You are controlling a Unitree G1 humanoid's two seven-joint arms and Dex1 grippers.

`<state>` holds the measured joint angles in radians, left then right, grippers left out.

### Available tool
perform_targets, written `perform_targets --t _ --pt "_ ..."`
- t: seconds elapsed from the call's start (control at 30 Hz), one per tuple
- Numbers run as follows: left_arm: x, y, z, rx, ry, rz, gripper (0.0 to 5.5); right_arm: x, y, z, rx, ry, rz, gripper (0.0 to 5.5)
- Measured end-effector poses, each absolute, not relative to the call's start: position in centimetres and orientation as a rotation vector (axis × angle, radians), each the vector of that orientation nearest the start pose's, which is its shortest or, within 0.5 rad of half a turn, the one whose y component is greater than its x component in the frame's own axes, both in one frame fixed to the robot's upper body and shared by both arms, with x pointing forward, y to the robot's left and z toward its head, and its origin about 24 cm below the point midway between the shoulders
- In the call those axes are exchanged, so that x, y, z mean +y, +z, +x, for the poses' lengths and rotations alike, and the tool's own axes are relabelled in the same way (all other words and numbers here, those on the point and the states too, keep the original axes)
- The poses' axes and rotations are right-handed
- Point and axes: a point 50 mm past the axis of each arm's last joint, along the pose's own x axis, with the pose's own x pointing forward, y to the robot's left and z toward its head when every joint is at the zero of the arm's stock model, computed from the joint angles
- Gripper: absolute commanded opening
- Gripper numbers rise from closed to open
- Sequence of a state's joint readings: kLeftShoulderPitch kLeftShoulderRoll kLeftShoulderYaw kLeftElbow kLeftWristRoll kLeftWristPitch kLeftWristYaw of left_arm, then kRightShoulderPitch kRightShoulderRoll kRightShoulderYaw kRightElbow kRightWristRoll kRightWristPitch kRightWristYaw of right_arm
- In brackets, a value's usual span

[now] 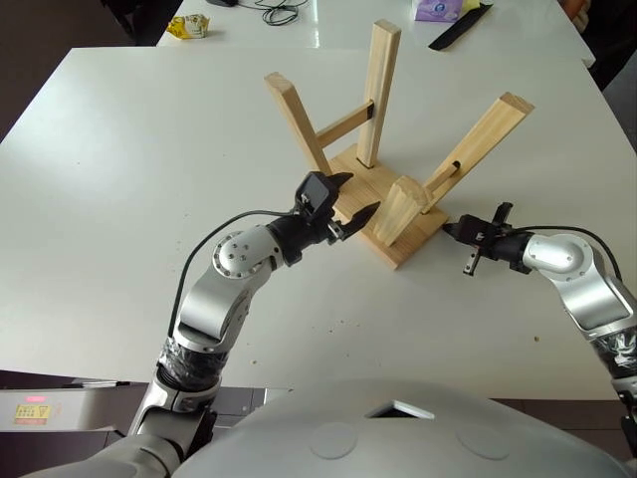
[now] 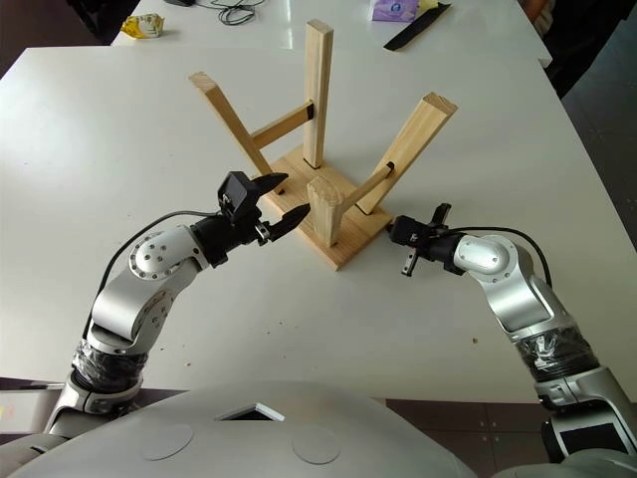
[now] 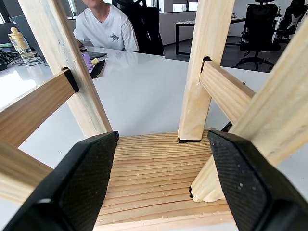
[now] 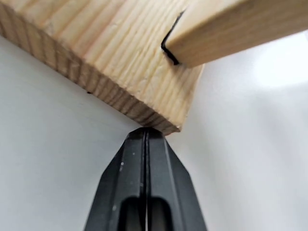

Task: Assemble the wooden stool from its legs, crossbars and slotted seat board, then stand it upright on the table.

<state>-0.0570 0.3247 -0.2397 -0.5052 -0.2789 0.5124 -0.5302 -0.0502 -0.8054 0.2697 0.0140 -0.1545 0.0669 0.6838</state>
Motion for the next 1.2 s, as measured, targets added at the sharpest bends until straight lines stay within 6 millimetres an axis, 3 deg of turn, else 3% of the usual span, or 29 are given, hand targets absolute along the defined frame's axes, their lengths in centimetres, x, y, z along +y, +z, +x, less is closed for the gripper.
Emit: perform_targets --t 0.07,0.13,0.3,0.47,0.67,0.77,1.03,1.2 --pt "11.1 11.1 22.3 0.072 -0.920 0.111 3.45 -22.8 3.9 23.7 0.439 0.833 -0.909 0.00" --pt "13.9 11.2 22.6 0.100 -0.899 0.178 3.45 -22.9 3.8 23.5 0.434 0.823 -0.906 0.00" --pt "20.6 9.1 24.6 0.223 -0.708 0.301 3.26 -23.4 3.8 23.0 0.421 0.773 -0.894 0.35" --pt "23.3 7.6 28.7 0.238 -0.535 0.346 2.71 -23.2 3.9 23.3 0.399 0.745 -0.903 0.78" --pt "23.3 6.6 33.8 0.209 -0.393 0.391 2.71 -22.6 3.9 23.8 0.384 0.747 -0.912 0.78" --pt "22.9 6.3 35.3 0.193 -0.361 0.407 2.71 -22.5 3.8 23.7 0.383 0.756 -0.923 0.78" --pt "20.3 2.3 34.4 0.246 -0.491 0.455 2.71 -21.7 4.0 24.0 0.375 0.800 -0.953 0.78" --pt "18.8 1.6 33.7 0.206 -0.588 0.448 2.71 -20.6 3.9 24.9 0.350 0.825 -0.959 0.78"
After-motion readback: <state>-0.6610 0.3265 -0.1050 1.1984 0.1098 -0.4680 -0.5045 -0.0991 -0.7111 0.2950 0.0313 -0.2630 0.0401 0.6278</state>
